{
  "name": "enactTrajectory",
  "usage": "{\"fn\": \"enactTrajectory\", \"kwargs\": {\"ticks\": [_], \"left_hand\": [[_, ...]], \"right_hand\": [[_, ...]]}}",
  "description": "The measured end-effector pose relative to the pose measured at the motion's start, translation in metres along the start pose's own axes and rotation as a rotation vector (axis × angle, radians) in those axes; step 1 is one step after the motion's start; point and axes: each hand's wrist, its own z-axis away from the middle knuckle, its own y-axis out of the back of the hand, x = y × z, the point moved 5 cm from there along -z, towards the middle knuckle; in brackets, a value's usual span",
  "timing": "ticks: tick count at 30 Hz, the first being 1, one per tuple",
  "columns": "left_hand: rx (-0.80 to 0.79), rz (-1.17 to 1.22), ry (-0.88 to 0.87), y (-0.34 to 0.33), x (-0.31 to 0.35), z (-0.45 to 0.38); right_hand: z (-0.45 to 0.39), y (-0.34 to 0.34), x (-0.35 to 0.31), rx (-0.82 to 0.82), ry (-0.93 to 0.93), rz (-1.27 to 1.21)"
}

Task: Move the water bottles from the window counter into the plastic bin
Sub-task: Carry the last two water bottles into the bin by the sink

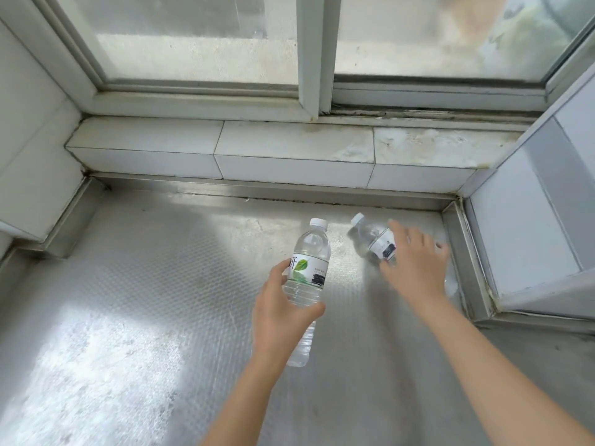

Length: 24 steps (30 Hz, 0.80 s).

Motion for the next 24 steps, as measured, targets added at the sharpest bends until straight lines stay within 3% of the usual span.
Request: {"fn": "enactTrajectory", "kwargs": {"ticks": [6, 15, 24], "left_hand": [[0.014, 0.006, 0.003, -0.002, 0.005, 0.009], [0.029, 0.073, -0.048, 0.019, 0.014, 0.041], [-0.087, 0.194, -0.183, 0.048, 0.043, 0.084]], "right_hand": [[0.023, -0.022, -0.006, -0.298, -0.007, -0.03], [0.07, 0.004, -0.023, -0.223, -0.04, -0.281], [0.16, 0.087, -0.02, -0.038, -0.393, -1.038]]}}
